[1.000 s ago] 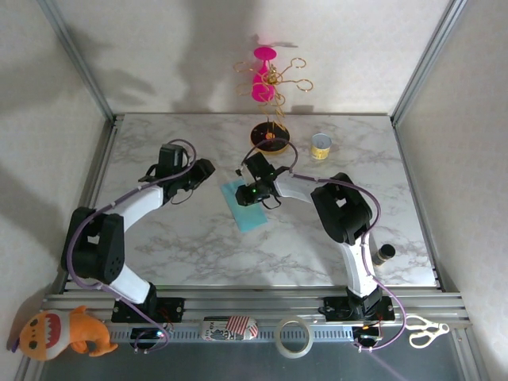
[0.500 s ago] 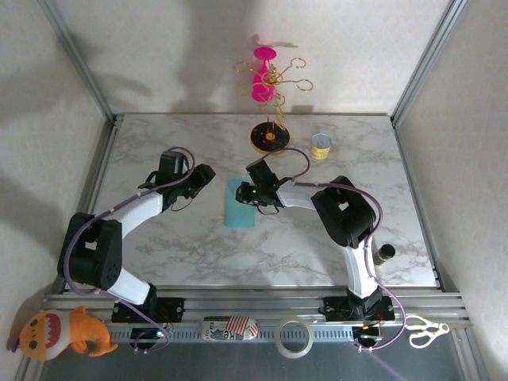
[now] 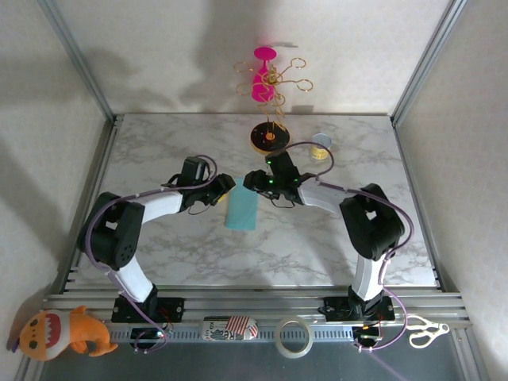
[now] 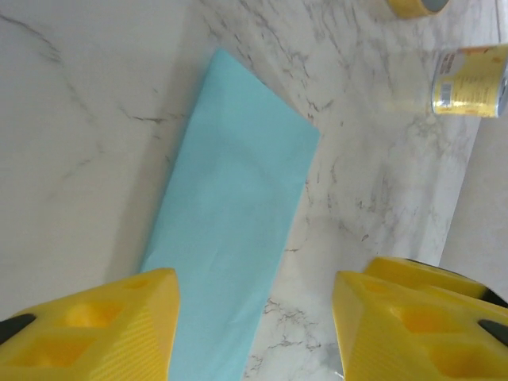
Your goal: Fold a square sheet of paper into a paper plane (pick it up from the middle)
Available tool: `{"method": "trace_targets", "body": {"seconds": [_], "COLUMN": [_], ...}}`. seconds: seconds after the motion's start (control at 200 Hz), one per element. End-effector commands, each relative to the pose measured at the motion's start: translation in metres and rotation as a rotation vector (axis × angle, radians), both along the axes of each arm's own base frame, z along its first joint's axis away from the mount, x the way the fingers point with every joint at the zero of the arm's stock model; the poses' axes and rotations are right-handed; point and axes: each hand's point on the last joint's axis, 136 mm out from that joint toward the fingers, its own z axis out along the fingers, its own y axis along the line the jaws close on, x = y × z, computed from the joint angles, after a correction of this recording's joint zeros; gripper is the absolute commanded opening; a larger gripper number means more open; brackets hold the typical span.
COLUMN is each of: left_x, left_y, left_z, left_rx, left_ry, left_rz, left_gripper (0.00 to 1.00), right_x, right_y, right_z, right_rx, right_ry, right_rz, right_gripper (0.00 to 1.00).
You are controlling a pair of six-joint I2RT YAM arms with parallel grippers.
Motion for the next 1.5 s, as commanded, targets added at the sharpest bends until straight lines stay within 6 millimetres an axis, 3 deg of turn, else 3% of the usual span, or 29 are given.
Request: {"method": "trace_targets", "body": {"seconds": [0.0, 0.205, 0.416, 0.636, 0.826, 0.961, 1.072, 1.247, 1.497], "left_x": [0.011, 0.021, 0.021, 0.008, 0.012, 0.021, 0.026, 0.022, 0.022], "left_y": [-0.025, -0.044, -0.027, -0.018, -0.027, -0.045, -0.045, -0.026, -0.024], "left_z": [0.005, -0.021, -0.057, -0.076, -0.053, -0.009, 0.021, -0.001, -0.035], "left_rx": [-0.032, 0.008, 0.098, 0.008, -0.038, -0.102, -0.104, 0.07, 0.126], "left_ry": [-0.023, 0.015, 0.072, 0.125, 0.068, -0.018, -0.093, -0.044, 0.024], "left_rz": [-0.055, -0.103, -0.01, 0.165, 0.151, 0.064, 0.043, 0.05, 0.041], "left_gripper": [0.5, 0.42, 0.35, 0.31, 0.31, 0.38, 0.42, 0.38, 0.28], "right_x": [-0.018, -0.027, -0.033, -0.049, -0.061, -0.062, -0.062, -0.066, -0.069], "right_y": [-0.02, -0.044, -0.053, -0.045, -0.037, -0.037, -0.036, -0.036, -0.036], "right_z": [-0.013, -0.02, -0.021, -0.019, -0.027, -0.03, -0.031, -0.043, -0.049], "right_rx": [-0.007, -0.038, -0.05, 0.002, 0.025, 0.023, 0.02, 0.006, -0.015], "right_ry": [0.064, 0.085, 0.094, 0.128, 0.193, 0.202, 0.206, 0.242, 0.258], "right_rz": [-0.023, -0.061, -0.065, 0.022, 0.082, 0.09, 0.091, 0.101, 0.112], "right_gripper": [0.52, 0.53, 0.53, 0.51, 0.48, 0.48, 0.47, 0.41, 0.39]}}
